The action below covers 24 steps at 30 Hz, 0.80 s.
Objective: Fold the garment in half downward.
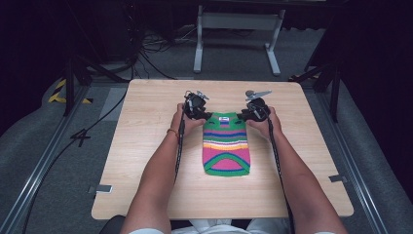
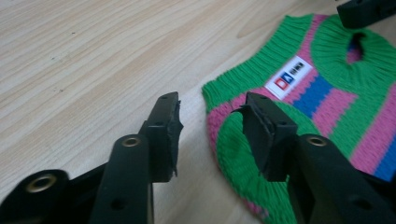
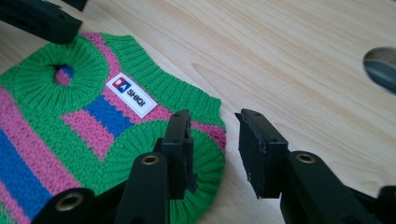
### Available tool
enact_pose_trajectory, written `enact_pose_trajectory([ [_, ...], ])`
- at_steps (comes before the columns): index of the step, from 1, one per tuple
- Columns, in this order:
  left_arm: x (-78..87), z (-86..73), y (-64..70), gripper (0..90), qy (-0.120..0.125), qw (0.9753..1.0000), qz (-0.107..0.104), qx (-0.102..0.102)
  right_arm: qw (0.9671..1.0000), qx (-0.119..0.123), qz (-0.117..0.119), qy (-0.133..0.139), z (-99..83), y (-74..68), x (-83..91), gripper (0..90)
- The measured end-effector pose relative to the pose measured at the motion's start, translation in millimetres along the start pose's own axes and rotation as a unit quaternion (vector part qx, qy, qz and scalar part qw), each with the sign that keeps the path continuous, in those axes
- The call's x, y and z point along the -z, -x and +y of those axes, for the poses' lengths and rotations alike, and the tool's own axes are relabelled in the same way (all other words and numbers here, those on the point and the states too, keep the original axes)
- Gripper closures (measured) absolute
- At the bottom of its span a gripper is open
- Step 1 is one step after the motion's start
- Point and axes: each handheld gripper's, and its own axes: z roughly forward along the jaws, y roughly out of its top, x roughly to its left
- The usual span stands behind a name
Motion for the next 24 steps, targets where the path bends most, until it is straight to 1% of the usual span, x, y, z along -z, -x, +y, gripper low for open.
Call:
enact_pose_trajectory([
  [1,-2.7,0.1,0.5,60.4,0.002,1.0000,-0.004,0.004,1.0000,-0.001,-0.003,-0.003,-0.3,-0.4,-2.6,64.9],
  [2,-5.2,0.1,1.2,61.7,-0.005,0.9999,-0.009,0.003,0.9999,-0.002,-0.010,-0.008,-0.7,-0.6,-5.0,65.8],
  [3,-7.9,-0.6,2.6,62.6,-0.008,0.9999,-0.008,0.000,0.9999,-0.001,-0.011,-0.013,-1.4,-0.6,-7.5,65.9],
  [4,-11.7,-1.5,4.6,62.7,-0.017,0.9998,-0.006,-0.005,0.9999,-0.001,-0.010,-0.013,-2.0,-0.5,-8.9,65.8],
  [5,-13.3,-2.4,5.6,63.4,-0.021,0.9998,-0.005,-0.005,0.9998,-0.004,-0.012,-0.013,-2.8,0.1,-10.5,65.5],
  [6,-13.5,-3.0,5.8,63.9,-0.018,0.9998,-0.005,-0.003,0.9998,-0.006,-0.011,-0.012,-3.2,0.8,-11.3,65.6],
  [7,-13.7,-3.6,5.2,64.1,-0.015,0.9998,-0.010,-0.001,0.9998,-0.008,-0.009,-0.013,-3.5,0.8,-11.7,65.8],
  [8,-13.4,-4.2,5.1,66.4,-0.016,0.9998,-0.011,0.002,0.9998,-0.013,-0.006,-0.012,-3.9,0.9,-12.4,66.7],
  [9,-12.8,-4.4,5.0,66.4,-0.018,0.9998,-0.010,-0.004,0.9998,-0.013,-0.006,-0.012,-3.9,0.9,-12.4,66.7],
  [10,-12.6,-4.8,5.7,67.0,-0.019,0.9998,-0.008,-0.005,0.9998,-0.015,-0.002,-0.011,-4.6,1.6,-12.6,66.9],
  [12,-12.3,-5.7,7.1,70.0,-0.015,0.9998,-0.013,0.000,0.9996,-0.026,0.007,-0.010,-5.8,3.3,-12.5,68.0],
  [14,-11.7,-6.0,7.5,74.1,-0.018,0.9996,-0.021,0.003,0.9994,-0.029,0.014,-0.011,-6.3,3.4,-12.1,71.5],
  [16,-11.1,-5.9,7.3,80.3,-0.020,0.9994,-0.028,0.002,0.9992,-0.028,0.024,-0.014,-5.5,2.7,-12.1,78.4],
  [17,-10.7,-6.0,7.0,80.3,-0.022,0.9994,-0.028,0.002,0.9992,-0.028,0.024,-0.014,-5.5,2.7,-12.1,78.4],
  [18,-10.4,-5.8,7.6,81.5,-0.024,0.9993,-0.027,0.001,0.9991,-0.029,0.027,-0.015,-5.4,2.4,-12.1,81.3],
  [19,-10.4,-5.4,8.5,82.1,-0.023,0.9995,-0.023,-0.005,0.9989,-0.030,0.031,-0.015,-5.4,2.3,-12.2,82.7],
  [21,-10.3,-4.8,11.1,82.9,-0.020,0.9997,-0.015,-0.007,0.9990,-0.030,0.031,-0.013,-5.5,2.4,-11.9,84.7],
  [22,-9.0,-3.6,12.4,83.2,-0.021,0.9997,-0.007,-0.010,0.9990,-0.029,0.032,-0.010,-6.1,2.2,-10.5,85.8],
  [23,-9.0,-3.6,12.4,83.2,-0.021,0.9997,-0.007,-0.010,0.9990,-0.029,0.032,-0.010,-6.1,2.2,-10.5,85.8],
  [24,-7.7,-2.3,12.5,83.2,-0.017,0.9997,-0.005,-0.014,0.9991,-0.029,0.031,-0.008,-6.1,2.1,-9.4,85.9],
])
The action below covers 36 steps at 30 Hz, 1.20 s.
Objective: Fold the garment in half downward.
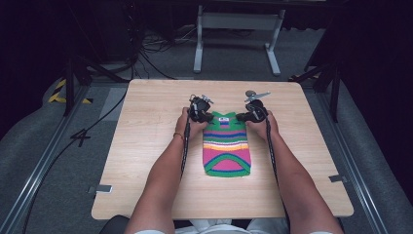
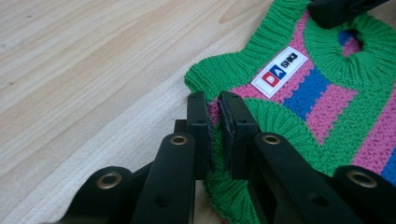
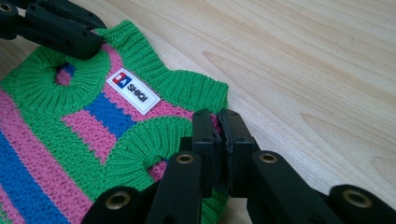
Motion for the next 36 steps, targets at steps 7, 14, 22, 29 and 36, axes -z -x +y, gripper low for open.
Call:
enact_pose_trajectory([
  [7,18.5,13.8,4.0,83.2,0.036,0.9990,0.013,-0.023,0.9987,0.032,0.000,0.040,12.9,-6.0,16.6,86.0],
  [14,47.1,14.1,13.0,83.0,0.064,0.9945,0.006,-0.082,0.9939,0.080,0.015,0.074,21.0,-21.7,45.0,85.9],
  [22,74.7,-2.1,27.6,82.8,0.062,0.9873,-0.003,-0.146,0.9838,0.110,0.062,0.127,5.5,-35.2,75.2,85.9],
  [29,86.2,-13.9,43.5,82.6,0.058,0.9799,-0.005,-0.191,0.9755,0.144,0.096,0.136,-12.9,-51.4,90.3,85.9],
  [36,67.9,12.9,27.3,82.7,0.035,0.9833,0.037,-0.175,0.9822,0.133,0.065,0.116,-0.1,-36.6,77.8,85.9],
])
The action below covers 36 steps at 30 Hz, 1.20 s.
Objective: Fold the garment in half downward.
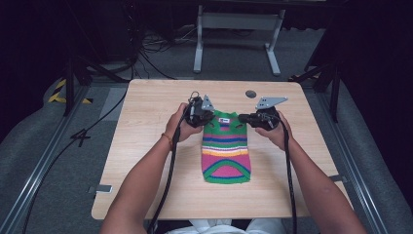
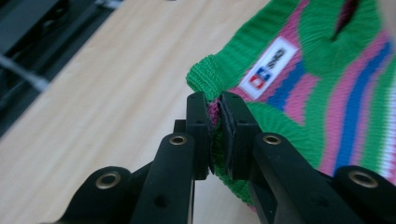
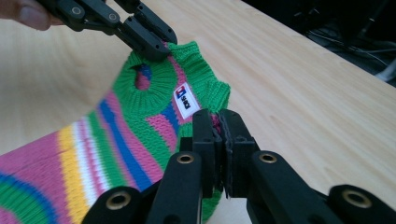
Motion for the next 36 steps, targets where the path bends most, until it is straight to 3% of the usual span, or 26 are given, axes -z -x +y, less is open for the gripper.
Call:
enact_pose_trajectory([
  [2,-1.6,4.0,-9.6,82.7,0.008,0.9999,0.002,0.015,0.9999,-0.001,-0.013,-0.002,5.1,8.9,-3.3,85.9],
  [5,2.4,10.9,-16.4,82.6,0.016,0.9995,0.018,0.018,0.9996,-0.002,-0.026,0.007,18.4,20.3,-3.4,85.9],
  [8,12.7,11.3,-13.9,82.3,0.037,0.9992,0.013,0.008,0.9994,0.009,-0.028,0.018,27.2,20.0,2.5,85.8],
  [12,20.6,-4.8,-0.8,81.9,0.037,0.9992,0.000,-0.017,0.9989,0.037,-0.013,0.025,24.4,5.0,11.2,85.7],
  [16,23.6,-24.8,19.7,81.6,0.036,0.9981,-0.025,-0.044,0.9976,0.063,0.016,0.024,11.4,-18.6,16.4,85.7],
  [17,23.3,-27.8,23.5,81.7,0.037,0.9979,-0.029,-0.043,0.9973,0.066,0.025,0.021,6.0,-25.2,17.1,85.7],
  [23,21.1,-41.1,42.1,82.2,0.035,0.9956,-0.062,-0.060,0.9957,0.076,0.053,-0.001,-21.8,-47.5,16.4,85.7],
  [26,20.4,-47.2,53.7,82.1,0.024,0.9935,-0.074,-0.083,0.9951,0.073,0.066,-0.008,-32.2,-52.7,17.0,85.6],
  [28,19.3,-49.1,57.1,82.1,0.021,0.9935,-0.075,-0.083,0.9951,0.071,0.068,-0.010,-35.7,-54.0,17.0,85.6],
  [32,13.5,-57.9,71.8,82.2,-0.005,0.9899,-0.085,-0.113,0.9930,0.073,0.085,-0.038,-50.3,-62.3,15.6,85.3],
  [36,14.5,-63.8,78.5,81.6,-0.009,0.9896,-0.088,-0.113,0.9909,0.082,0.084,-0.065,-60.9,-69.6,12.0,84.6],
])
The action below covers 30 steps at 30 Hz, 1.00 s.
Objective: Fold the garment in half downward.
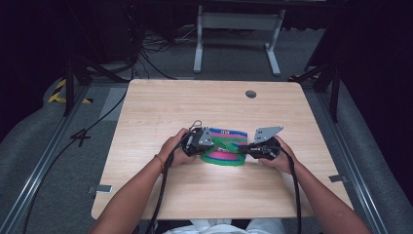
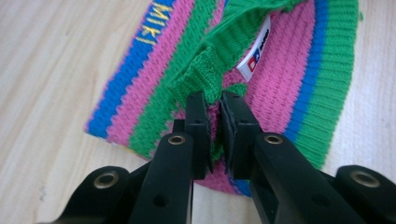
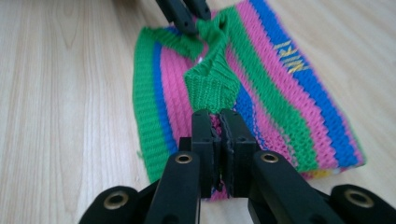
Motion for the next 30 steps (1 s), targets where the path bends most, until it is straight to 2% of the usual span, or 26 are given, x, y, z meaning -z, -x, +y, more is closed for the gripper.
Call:
enact_pose_trajectory([
  [3,0.2,-2.9,7.2,80.1,-0.014,0.9998,-0.012,-0.007,1.0000,-0.005,0.001,-0.007,-4.6,-1.9,-2.9,83.7],
  [4,0.0,-4.2,10.3,78.7,-0.010,0.9999,-0.007,-0.009,0.9999,-0.007,0.003,-0.010,-6.1,-2.4,-3.9,83.3],
  [6,2.1,-5.2,14.0,76.8,-0.009,0.9998,-0.015,0.001,0.9999,-0.003,-0.002,-0.016,-9.0,-3.5,-5.9,82.7],
  [7,3.2,-5.3,14.1,76.9,-0.011,0.9998,-0.018,0.001,0.9998,-0.010,0.000,-0.015,-10.7,-3.5,-6.1,82.6],
  [9,4.0,-8.1,16.9,76.7,-0.009,0.9995,-0.027,0.017,0.9998,-0.013,-0.005,-0.014,-12.5,-2.4,-6.6,82.6],
  [10,3.9,-9.6,17.5,76.0,-0.005,0.9995,-0.028,0.014,0.9997,-0.016,-0.006,-0.015,-13.0,-2.0,-6.6,82.3],
  [11,3.9,-11.0,19.2,75.3,-0.001,0.9993,-0.027,0.025,0.9997,-0.015,-0.008,-0.016,-13.4,-1.7,-6.4,82.2],
  [12,3.7,-12.1,19.2,75.1,0.004,0.9993,-0.024,0.027,0.9996,-0.016,-0.012,-0.017,-14.0,-1.7,-6.5,81.9],
  [13,3.5,-13.2,19.4,74.7,0.006,0.9989,-0.026,0.037,0.9996,-0.018,-0.014,-0.018,-14.7,-1.6,-6.9,81.6],
  [17,2.2,-17.6,16.8,73.9,0.024,0.9974,-0.036,0.058,0.9994,-0.021,-0.020,-0.019,-15.1,-0.8,-7.1,81.8],
  [19,1.2,-18.0,16.3,77.6,0.027,0.9980,-0.030,0.049,0.9991,-0.020,-0.034,-0.018,-15.4,1.3,-9.0,82.1],
  [24,-4.1,-18.0,12.7,79.5,0.035,0.9979,-0.009,0.054,0.9988,-0.021,-0.042,-0.011,-17.7,6.0,-10.6,82.3],
  [30,-8.1,-17.6,7.3,79.8,0.041,0.9971,-0.004,0.065,0.9982,-0.026,-0.053,-0.008,-18.8,9.7,-11.6,82.4],
])
